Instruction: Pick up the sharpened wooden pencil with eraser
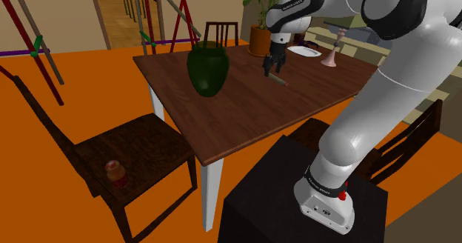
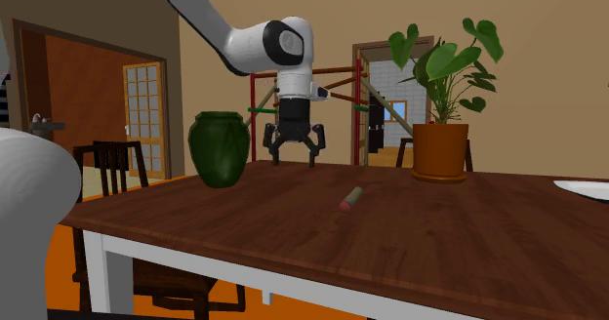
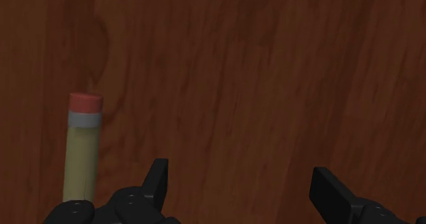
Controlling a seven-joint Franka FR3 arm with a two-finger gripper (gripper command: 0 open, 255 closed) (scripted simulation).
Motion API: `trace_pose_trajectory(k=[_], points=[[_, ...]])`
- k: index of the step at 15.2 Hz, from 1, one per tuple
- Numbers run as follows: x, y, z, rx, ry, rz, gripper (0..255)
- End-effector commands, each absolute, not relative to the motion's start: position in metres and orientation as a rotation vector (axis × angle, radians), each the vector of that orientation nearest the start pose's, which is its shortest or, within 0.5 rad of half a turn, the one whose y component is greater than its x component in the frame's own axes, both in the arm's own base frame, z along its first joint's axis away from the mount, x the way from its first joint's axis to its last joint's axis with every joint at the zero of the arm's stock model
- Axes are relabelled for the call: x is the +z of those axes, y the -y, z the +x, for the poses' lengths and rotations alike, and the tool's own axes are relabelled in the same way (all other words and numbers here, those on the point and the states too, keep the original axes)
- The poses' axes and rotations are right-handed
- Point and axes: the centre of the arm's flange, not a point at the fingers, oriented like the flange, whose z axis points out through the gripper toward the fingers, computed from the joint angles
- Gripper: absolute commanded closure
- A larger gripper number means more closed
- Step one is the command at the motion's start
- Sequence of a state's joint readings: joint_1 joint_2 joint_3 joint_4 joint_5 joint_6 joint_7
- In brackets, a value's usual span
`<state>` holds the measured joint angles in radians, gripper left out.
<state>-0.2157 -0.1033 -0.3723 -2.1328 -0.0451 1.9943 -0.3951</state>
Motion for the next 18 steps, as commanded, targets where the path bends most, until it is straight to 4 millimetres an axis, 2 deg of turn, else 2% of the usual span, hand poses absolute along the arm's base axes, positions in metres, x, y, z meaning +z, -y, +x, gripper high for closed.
trace_pose_trajectory(k=[1, 11, 12, 18], points=[[0.44, 0.314, 0.433, 0.05, -0.292, -3.11, 0], [0.401, 0.436, 0.462, 0.006, -0.416, -3.087, 0], [0.4, 0.442, 0.463, 0.004, -0.422, -3.086, 0], [0.368, 0.442, 0.463, 0.004, -0.422, -3.086, 0]])
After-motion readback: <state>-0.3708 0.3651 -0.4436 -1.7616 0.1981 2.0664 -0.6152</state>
